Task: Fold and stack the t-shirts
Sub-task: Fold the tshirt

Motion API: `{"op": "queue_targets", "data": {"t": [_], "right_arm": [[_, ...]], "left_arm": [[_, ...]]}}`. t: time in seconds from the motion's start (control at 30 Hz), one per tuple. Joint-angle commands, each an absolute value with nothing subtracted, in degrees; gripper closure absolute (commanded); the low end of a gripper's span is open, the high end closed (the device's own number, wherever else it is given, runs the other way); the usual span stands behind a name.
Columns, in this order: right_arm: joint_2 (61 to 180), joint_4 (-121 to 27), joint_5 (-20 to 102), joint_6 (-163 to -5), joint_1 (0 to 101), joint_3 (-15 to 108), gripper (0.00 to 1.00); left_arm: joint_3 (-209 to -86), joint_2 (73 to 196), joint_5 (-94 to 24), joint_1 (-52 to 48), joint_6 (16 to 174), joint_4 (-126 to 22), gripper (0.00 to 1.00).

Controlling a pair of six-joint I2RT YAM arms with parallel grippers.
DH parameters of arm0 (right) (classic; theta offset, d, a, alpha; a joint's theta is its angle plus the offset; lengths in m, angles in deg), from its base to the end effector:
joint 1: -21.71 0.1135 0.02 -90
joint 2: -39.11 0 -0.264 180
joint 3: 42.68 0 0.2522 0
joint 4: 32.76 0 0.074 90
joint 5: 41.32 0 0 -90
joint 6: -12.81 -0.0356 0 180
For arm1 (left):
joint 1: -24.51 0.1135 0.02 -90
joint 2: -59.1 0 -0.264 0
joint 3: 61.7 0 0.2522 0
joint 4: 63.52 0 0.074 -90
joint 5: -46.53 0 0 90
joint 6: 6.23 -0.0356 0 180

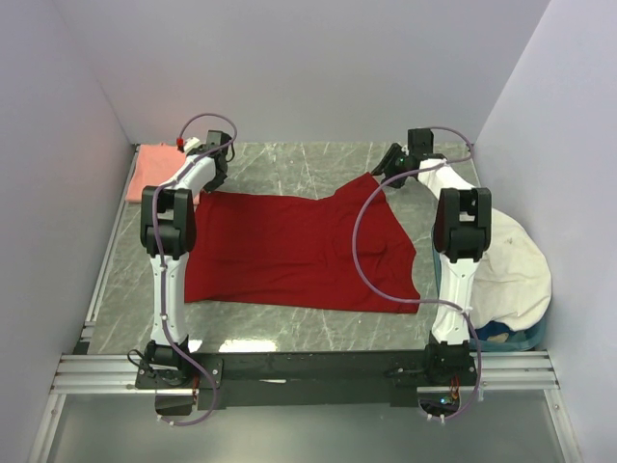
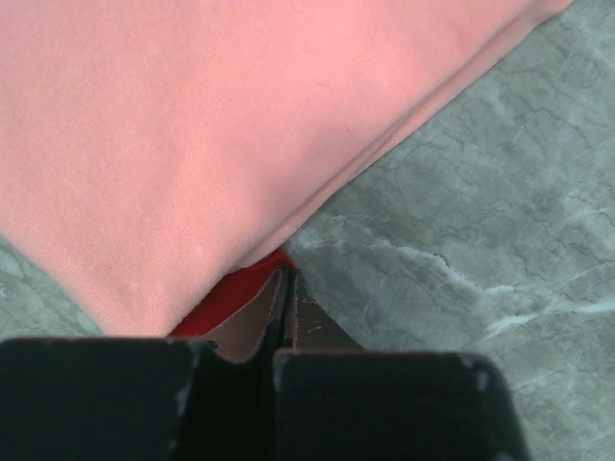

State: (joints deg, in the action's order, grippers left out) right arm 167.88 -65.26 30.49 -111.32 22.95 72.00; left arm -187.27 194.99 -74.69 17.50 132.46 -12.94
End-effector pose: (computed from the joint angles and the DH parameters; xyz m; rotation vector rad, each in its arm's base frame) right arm 0.5037 0.0220 0.1796 0.5397 2.3757 0.6648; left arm 0.5069 -0.0437 0.1608 -1.0299 2.2098 0.3059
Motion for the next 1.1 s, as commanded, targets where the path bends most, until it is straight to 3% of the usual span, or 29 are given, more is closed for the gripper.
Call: {"op": "queue_targets", "data": {"t": [0.0, 0.5, 0.73, 0.83, 1.07], "right_arm": [[170.1, -65.4, 29.5, -109.7, 22.8, 77.1, 0.46], [174.6, -66.6, 27.1, -111.0, 23.0, 80.9, 0.52], [174.2, -64.3, 24.1, -113.1, 23.3, 78.9, 0.71], [173.8, -64.0, 23.2, -113.5, 23.1, 78.5, 0.87], [168.8, -60.5, 23.1, -114.5, 22.3, 74.4, 1.00]], "left_arm": [[-186.0, 191.7, -72.7, 17.2, 131.1, -14.2, 1.00], [-184.8, 189.7, -72.3, 17.1, 130.0, -15.3, 1.00], [-184.4, 188.9, -71.9, 17.2, 129.9, -15.4, 1.00], [-184.4, 188.2, -72.3, 17.1, 129.7, -15.4, 1.00], [-184.5, 186.5, -72.8, 17.2, 129.1, -15.2, 1.00]]}}
